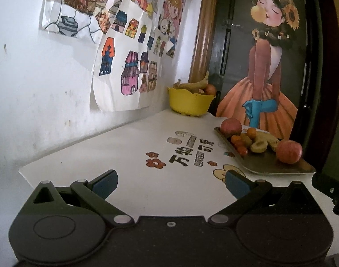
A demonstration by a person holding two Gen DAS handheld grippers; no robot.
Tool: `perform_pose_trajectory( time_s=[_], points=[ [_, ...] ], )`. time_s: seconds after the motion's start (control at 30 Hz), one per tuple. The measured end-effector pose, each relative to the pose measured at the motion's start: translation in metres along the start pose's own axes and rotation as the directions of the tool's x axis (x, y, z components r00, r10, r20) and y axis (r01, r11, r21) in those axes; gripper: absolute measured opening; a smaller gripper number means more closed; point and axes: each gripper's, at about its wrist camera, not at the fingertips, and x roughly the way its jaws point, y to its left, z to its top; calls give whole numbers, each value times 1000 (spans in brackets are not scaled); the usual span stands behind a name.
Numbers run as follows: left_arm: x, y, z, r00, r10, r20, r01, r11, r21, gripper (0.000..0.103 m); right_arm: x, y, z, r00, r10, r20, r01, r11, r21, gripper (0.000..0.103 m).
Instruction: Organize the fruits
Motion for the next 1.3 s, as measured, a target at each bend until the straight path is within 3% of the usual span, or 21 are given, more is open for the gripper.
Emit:
perform_pose_trajectory(
  time_s=[1.3],
  points=[
    [3, -2, -2, 1000, 5, -14, -5, 1000, 14, 102, 4, -3, -8, 1000, 5, -30, -4, 1000, 17, 103]
  ],
)
